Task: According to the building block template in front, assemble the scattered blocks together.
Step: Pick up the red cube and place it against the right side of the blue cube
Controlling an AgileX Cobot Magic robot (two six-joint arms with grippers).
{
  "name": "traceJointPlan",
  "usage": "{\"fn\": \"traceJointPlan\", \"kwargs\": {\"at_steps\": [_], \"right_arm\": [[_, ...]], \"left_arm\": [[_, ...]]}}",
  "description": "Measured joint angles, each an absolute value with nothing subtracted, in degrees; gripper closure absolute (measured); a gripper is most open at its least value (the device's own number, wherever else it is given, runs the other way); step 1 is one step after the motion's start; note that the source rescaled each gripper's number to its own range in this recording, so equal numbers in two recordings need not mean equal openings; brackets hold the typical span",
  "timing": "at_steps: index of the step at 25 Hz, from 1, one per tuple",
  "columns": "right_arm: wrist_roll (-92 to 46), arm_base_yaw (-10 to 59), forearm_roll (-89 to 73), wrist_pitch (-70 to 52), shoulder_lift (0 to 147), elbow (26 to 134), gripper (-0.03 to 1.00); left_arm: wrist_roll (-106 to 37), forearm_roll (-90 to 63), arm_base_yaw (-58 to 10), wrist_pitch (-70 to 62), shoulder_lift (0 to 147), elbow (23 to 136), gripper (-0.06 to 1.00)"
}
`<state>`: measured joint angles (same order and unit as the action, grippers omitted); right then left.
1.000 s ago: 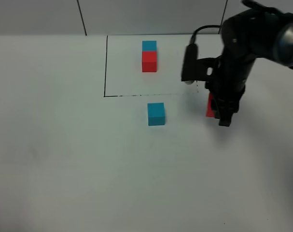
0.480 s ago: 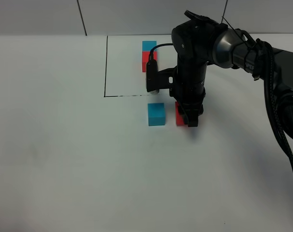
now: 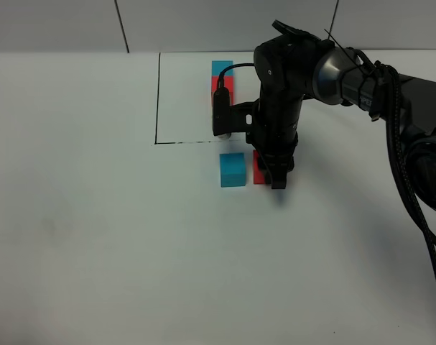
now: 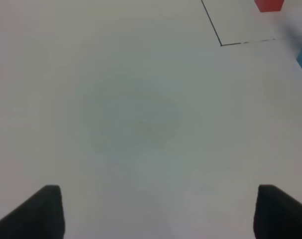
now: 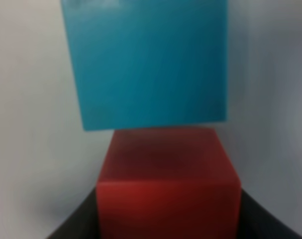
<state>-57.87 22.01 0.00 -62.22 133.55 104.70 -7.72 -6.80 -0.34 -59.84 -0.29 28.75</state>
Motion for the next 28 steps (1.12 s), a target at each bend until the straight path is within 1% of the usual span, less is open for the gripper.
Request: {"fn": "traceJointPlan", "kwargs": {"at_steps": [7, 28], "right_arm": [[-57.87, 21.96, -1.56, -60.23, 134.05, 104.7, 0.97], [-57.81, 21.91, -3.22, -61.24, 134.74, 105.33, 0.97]], "left_arm": [[-7.72, -6.8, -0.34, -59.84, -0.29, 28.75, 0.26], [-7.72, -6.8, -0.34, -59.84, -0.29, 28.75, 0.26]]}}
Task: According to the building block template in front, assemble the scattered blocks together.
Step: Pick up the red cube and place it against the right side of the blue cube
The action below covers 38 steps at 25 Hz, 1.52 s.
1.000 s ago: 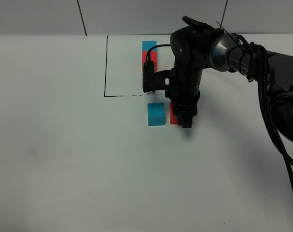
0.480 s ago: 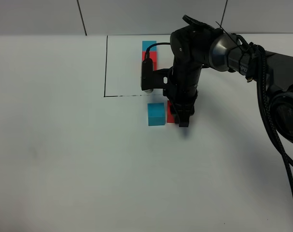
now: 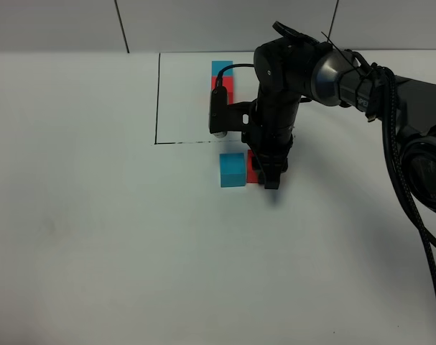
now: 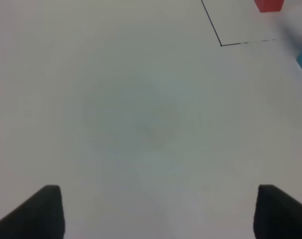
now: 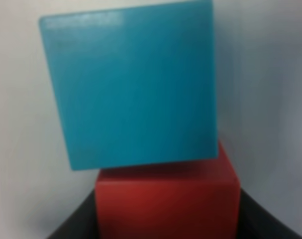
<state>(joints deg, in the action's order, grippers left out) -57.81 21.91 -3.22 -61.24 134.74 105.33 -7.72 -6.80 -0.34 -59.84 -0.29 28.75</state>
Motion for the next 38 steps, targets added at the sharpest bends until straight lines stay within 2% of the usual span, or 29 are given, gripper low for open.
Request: {"fn": "traceJointPlan", "kwargs": {"at_steps": [34, 36, 38], "right_arm": [[-59.41, 21.91, -5.2, -61.83, 134.8, 105.37, 0.96], [-59.41, 21.91, -6.17, -61.83, 135.2, 105.3, 0.85], [-59.43, 21.91, -6.71, -62.23, 135.28, 105.3, 0.67]], "left_arm": [[-7.72, -6.8, -0.34, -59.84, -0.29, 28.75, 0.26], [-7.72, -6.8, -0.34, -59.84, -0.29, 28.75, 0.26], [-7.72, -6.8, -0.34, -59.84, -0.29, 28.75, 0.26]]}}
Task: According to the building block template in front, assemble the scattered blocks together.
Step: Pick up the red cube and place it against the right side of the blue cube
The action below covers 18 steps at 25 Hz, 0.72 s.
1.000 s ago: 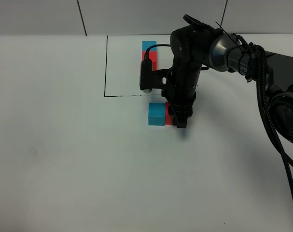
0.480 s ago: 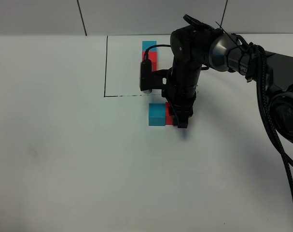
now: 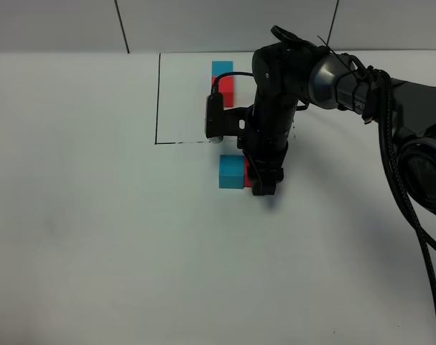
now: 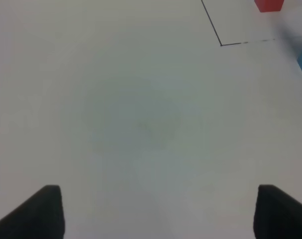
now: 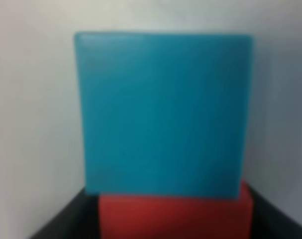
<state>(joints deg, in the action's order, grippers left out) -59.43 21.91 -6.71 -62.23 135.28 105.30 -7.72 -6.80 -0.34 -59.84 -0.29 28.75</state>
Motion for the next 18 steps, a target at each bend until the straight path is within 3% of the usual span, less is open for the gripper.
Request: {"fn": "traceJointPlan", "kwargs": {"at_steps": [2, 5, 10, 14, 18], "right_arm": [[-59.43, 21.96, -7.13, -62.4, 135.13, 105.3, 0.48], [-59.12, 21.96, -7.08, -62.26, 134.44, 105.13, 0.31], [-52.76, 21.25, -4.45, -62.26, 129.18, 104.89, 0.27], [-42.1, 16.82, -4.91, -61.54, 121.96, 103.77, 0.26], [-33.69, 11.35, -5.66, -56.44, 112.36, 94.14, 0.26]], "left_arm": [[-7.72, -6.8, -0.34, -59.84, -0.29, 28.75, 0.26], [-7.72, -6.8, -0.34, -59.84, -0.29, 28.75, 0.26], [-7.72, -6.8, -0.34, -59.84, -0.29, 28.75, 0.26], [-7.72, -6.82, -0.34, -59.84, -0.29, 28.75, 0.26], [-7.72, -6.82, -0.34, -59.84, -0.29, 28.75, 0.26]]}}
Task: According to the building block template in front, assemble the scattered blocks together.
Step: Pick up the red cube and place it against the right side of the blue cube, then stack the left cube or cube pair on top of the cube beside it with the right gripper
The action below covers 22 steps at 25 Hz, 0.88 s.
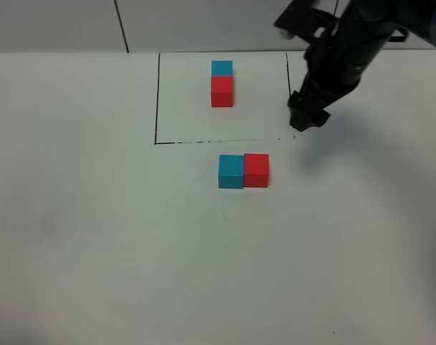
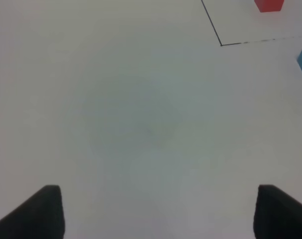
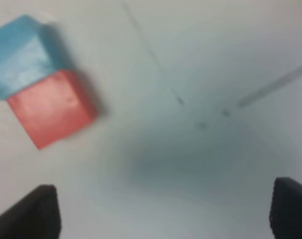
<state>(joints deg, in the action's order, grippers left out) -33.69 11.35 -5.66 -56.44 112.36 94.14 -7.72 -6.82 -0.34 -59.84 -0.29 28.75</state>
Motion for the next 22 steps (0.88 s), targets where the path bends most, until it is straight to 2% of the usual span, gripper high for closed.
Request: {"fn": "traceJointPlan", "kwargs": {"at_steps": [6, 12, 16, 22], "right_arm": [[-22.16, 7.08, -5.64, -40.28, 94.2, 68.11, 0.26], [-9.39, 5.78, -5.77, -29.0, 78.64, 47.69, 0.26], [-7.47, 5.78, -5.82, -27.47, 74.94, 41.97, 0.26], [-10.37, 7.31, -5.84, -27.04, 74.99, 41.41, 0.26]], "left_arm": [[-7.72, -6.82, -0.34, -59.84, -0.29, 28.75, 0.26], [-7.72, -6.82, -0.34, -59.84, -0.29, 28.75, 0.26], [-7.72, -6.82, -0.34, -59.84, -0.29, 28.75, 0.26], [-7.72, -6.82, -0.34, -59.84, -0.29, 28.75, 0.26]]}}
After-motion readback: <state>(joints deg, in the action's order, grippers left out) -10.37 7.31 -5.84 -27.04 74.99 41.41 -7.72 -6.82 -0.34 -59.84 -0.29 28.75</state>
